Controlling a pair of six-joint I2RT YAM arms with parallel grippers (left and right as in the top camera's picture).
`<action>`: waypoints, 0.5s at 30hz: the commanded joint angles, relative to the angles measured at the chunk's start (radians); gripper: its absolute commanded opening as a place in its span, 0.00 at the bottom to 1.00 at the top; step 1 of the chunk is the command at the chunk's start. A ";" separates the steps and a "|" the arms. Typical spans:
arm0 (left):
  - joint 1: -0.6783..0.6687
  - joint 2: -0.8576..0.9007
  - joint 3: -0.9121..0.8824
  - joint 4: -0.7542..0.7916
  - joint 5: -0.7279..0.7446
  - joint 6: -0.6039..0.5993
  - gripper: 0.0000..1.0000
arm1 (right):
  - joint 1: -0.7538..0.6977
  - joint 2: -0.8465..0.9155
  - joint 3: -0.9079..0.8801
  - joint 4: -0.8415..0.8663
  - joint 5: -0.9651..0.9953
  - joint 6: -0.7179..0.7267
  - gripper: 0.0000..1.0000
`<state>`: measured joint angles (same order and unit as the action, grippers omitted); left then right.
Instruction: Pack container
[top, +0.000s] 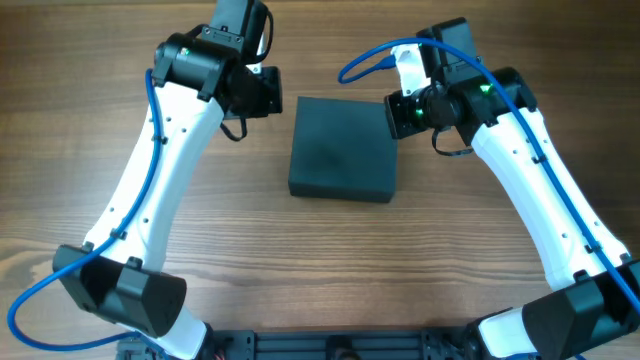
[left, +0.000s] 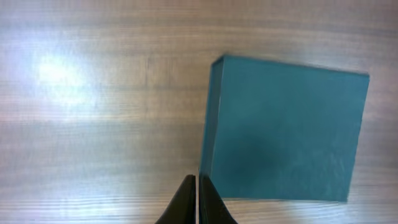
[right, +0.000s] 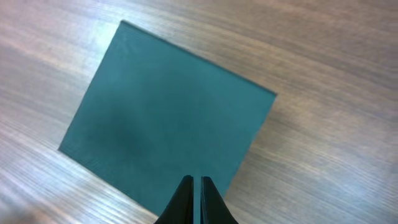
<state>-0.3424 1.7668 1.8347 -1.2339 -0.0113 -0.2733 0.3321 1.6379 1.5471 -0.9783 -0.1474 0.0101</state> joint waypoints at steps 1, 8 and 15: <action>0.002 0.042 -0.093 0.103 -0.024 0.066 0.04 | -0.013 0.051 -0.023 0.043 0.072 0.044 0.04; 0.034 0.113 -0.185 0.195 0.018 0.121 0.04 | -0.089 0.215 -0.043 0.060 0.080 0.120 0.04; 0.038 0.119 -0.185 0.221 0.018 0.139 0.04 | -0.101 0.234 -0.054 0.140 0.077 0.070 0.04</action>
<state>-0.3092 1.8874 1.6474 -1.0233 -0.0093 -0.1650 0.2256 1.8683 1.4956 -0.8742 -0.0811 0.0921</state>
